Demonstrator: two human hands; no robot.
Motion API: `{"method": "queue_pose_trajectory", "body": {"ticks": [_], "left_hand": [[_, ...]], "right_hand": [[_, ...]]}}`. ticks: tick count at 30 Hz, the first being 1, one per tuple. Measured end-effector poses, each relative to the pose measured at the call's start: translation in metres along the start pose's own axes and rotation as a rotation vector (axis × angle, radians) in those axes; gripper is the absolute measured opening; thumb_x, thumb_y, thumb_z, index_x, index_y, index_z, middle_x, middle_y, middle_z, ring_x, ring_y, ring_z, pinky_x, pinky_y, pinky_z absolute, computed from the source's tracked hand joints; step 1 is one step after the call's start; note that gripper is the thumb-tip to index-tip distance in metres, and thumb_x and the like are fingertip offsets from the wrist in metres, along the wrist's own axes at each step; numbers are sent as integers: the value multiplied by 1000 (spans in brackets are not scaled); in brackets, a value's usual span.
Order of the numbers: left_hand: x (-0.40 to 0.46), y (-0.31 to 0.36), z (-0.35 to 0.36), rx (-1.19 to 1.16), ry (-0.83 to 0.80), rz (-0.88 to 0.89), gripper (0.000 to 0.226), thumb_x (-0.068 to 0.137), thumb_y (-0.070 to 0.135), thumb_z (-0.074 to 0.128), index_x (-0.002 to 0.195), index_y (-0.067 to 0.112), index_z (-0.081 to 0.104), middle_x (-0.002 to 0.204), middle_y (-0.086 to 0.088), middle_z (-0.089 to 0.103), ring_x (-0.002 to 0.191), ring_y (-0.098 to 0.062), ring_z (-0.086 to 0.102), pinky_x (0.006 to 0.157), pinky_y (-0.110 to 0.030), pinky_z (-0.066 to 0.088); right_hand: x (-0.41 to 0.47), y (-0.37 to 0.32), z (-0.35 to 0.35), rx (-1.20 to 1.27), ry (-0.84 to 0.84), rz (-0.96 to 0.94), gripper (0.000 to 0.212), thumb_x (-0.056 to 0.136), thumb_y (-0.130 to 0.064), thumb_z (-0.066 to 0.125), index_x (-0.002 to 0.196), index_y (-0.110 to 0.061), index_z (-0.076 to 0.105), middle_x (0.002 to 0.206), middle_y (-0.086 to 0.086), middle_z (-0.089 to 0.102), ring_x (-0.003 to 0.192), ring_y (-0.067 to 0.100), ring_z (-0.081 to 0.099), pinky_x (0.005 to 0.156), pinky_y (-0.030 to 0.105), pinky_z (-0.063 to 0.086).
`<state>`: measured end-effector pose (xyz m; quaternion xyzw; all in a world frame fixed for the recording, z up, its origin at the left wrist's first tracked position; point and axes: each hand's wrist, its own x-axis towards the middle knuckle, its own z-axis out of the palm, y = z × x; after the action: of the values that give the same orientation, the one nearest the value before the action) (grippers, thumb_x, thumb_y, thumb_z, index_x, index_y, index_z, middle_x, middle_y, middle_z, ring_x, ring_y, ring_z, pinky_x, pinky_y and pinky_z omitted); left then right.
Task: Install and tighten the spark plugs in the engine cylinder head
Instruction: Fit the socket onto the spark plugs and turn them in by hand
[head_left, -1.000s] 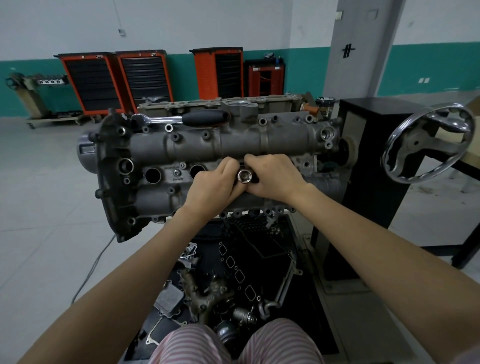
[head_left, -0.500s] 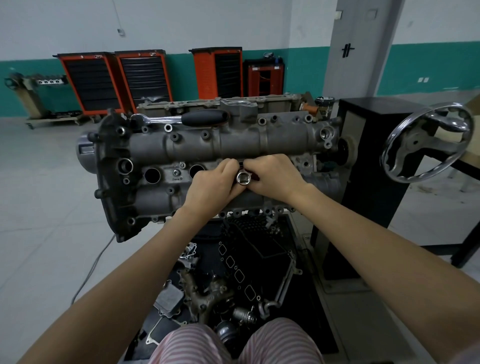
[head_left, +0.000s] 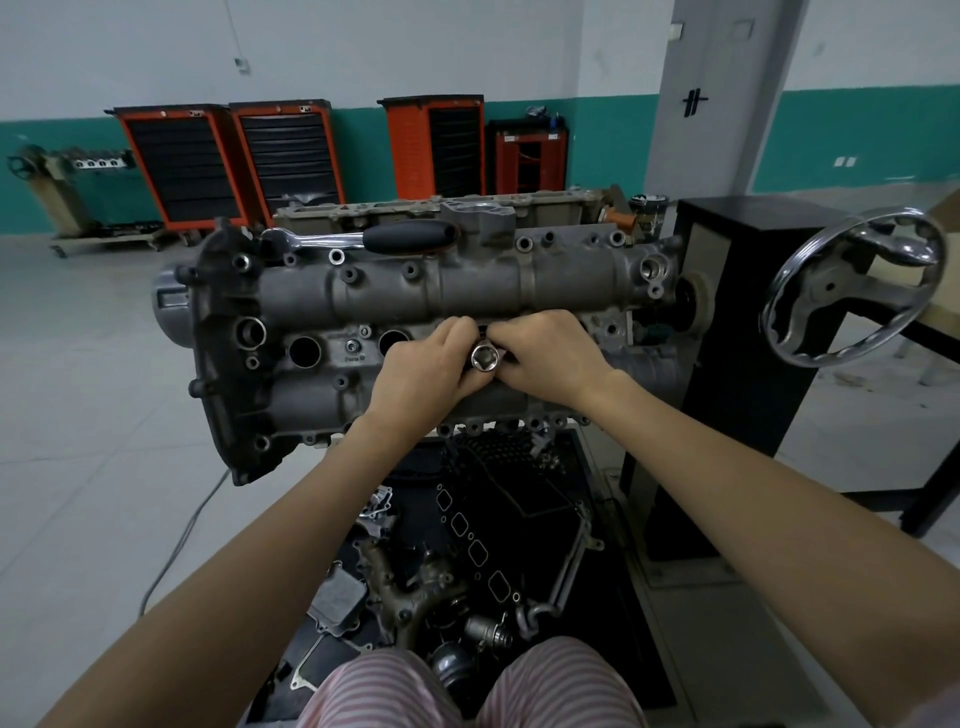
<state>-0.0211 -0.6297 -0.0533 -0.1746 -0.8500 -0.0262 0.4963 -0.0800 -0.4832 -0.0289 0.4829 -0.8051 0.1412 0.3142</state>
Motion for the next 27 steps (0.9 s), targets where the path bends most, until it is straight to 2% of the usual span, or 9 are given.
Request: {"method": "queue_pose_trajectory", "body": {"ticks": [3,8,12,15,17,20,22,27], "left_hand": [[0,0,-1,11,-11,-5,34,86,32,47,69,3,52,60,-8,56,38,-28,50,35,-23,29],[1,4,-5,-24,-19,-34,34,83,28,45,67,-1,51,57,-11,52,33,-28,45,32,-25,30],[0,5,-4,-18,-40,-28,35,84,28,44,71,-3,52,64,-14,52,32,-29,44,32,-24,29],[1,4,-3,-8,-20,-19,23,82,28,46,79,5,44,63,-11,52,33,-28,45,36,-20,24],[1,2,-2,8,-5,-5,24,79,30,48,77,8,41,60,-9,52,35,-27,47,39,-18,22],[0,-1,-1,15,0,6,33,82,33,50,68,3,53,58,-7,57,39,-27,52,37,-20,27],[-2,-2,-1,18,-12,6,36,86,32,49,70,1,58,58,-7,58,41,-27,54,35,-25,33],[0,3,-5,11,-18,-21,36,85,28,45,66,-1,57,58,-10,56,37,-28,49,34,-25,30]], "right_hand": [[-1,0,0,4,21,3,14,74,-13,64,67,-2,58,64,16,63,60,37,59,49,36,39],[1,1,2,-14,4,23,25,75,-27,63,81,-4,54,68,9,63,64,32,60,50,33,38],[0,1,2,-29,18,-10,19,74,-20,63,77,-3,55,65,12,63,60,33,60,48,30,33],[0,1,1,-16,24,-10,15,75,-13,63,68,-2,57,62,14,63,56,34,59,49,28,30],[0,1,0,-13,10,-5,14,75,-12,63,66,-2,58,63,14,64,58,34,60,50,29,30],[0,0,0,-13,-11,4,13,75,-12,63,67,-2,60,67,15,65,63,35,61,52,33,35],[0,1,0,-7,4,4,14,74,-12,64,67,-2,59,65,15,64,61,35,60,51,31,34],[0,1,1,-12,-3,34,22,75,-24,63,80,-4,53,68,10,63,64,33,59,51,30,32]]}}
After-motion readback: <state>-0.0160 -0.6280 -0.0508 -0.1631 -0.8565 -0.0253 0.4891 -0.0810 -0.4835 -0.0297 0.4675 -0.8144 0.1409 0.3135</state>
